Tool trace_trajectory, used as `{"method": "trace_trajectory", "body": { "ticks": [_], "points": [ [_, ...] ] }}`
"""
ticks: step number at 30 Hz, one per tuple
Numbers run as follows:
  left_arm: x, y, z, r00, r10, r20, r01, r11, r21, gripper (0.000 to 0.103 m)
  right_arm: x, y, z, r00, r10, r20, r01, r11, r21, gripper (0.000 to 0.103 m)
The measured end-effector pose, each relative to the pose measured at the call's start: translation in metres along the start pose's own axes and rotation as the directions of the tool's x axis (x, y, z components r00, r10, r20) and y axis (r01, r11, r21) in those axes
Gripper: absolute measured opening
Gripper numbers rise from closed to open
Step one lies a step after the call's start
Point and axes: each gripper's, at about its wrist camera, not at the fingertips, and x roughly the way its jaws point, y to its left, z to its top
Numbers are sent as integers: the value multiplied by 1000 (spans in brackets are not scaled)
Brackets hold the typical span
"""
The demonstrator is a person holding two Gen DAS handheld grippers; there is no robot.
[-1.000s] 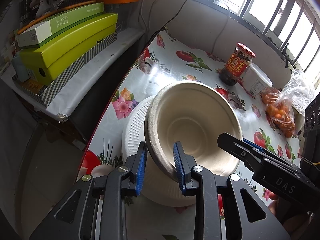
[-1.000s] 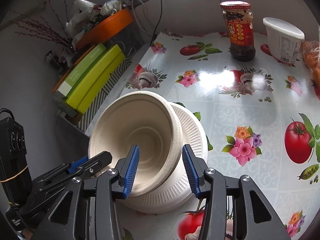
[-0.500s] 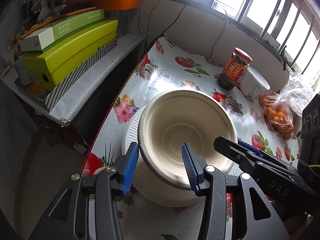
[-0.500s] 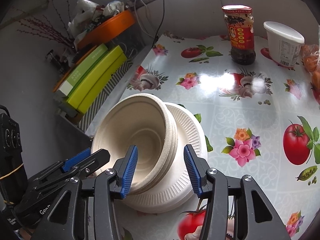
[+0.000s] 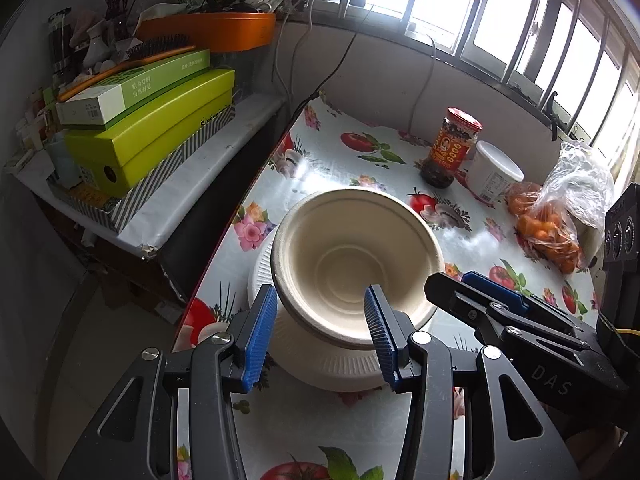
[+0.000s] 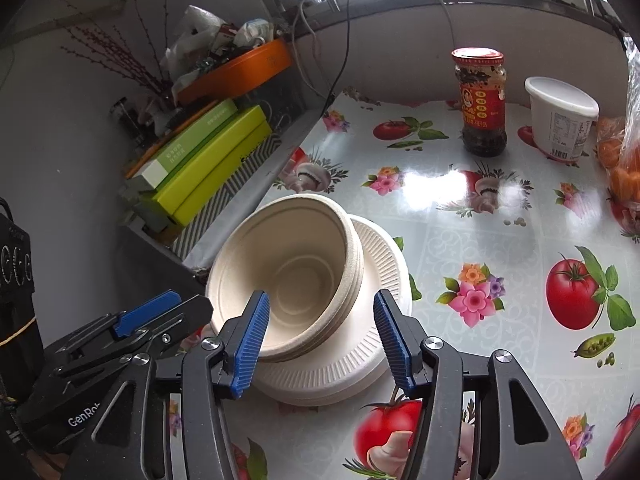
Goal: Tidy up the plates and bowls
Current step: 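Pull both tools back from the bowls on the plate stack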
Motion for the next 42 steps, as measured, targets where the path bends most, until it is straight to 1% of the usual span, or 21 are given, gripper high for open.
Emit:
{"method": "trace_trajectory", "body": {
  "ticks": [5,9,14,17,19,21,25,29,32,39,42],
  "points": [
    [-14,-3,-14,1000,-5,21,5,1000,-2,47,-12,3,-10,1000,-11,13,11,1000,-14,55],
    [-25,-4,-29,999,19,43,-19,1000,-1,47,-23,3,-25,999,-36,28,36,999,-33,55],
    [-27,-5,-50,999,31,29,-31,999,12,47,-34,-2,-42,997,-71,39,73,997,-32,55],
    [-26,-5,-59,999,27,18,-27,1000,2,47,-38,-5,-48,995,-86,45,88,996,-26,55],
    [-26,-6,-66,999,49,22,-49,999,9,47,-41,-7,-52,994,-96,48,97,995,-24,55],
    [-25,-6,-71,999,42,14,-42,999,10,47,-43,-10,-55,994,-103,49,104,994,-23,55],
    [-23,-6,-81,998,55,7,-55,998,18,47,-45,-13,-62,990,-132,51,134,990,-40,55],
    [-16,-10,-94,997,75,0,-75,996,42,47,-42,-11,-74,983,-177,44,181,978,-101,55],
    [-6,-9,-104,997,76,-30,-75,996,42,47,-37,-14,-81,980,-197,30,199,972,-124,55],
    [9,-9,-117,994,90,-62,-87,995,44,47,-25,-27,-92,981,-196,-18,192,975,-115,55],
    [14,-11,-120,992,101,-73,-96,994,60,47,-18,-31,-97,980,-196,-42,190,975,-116,55]
  ]
}}
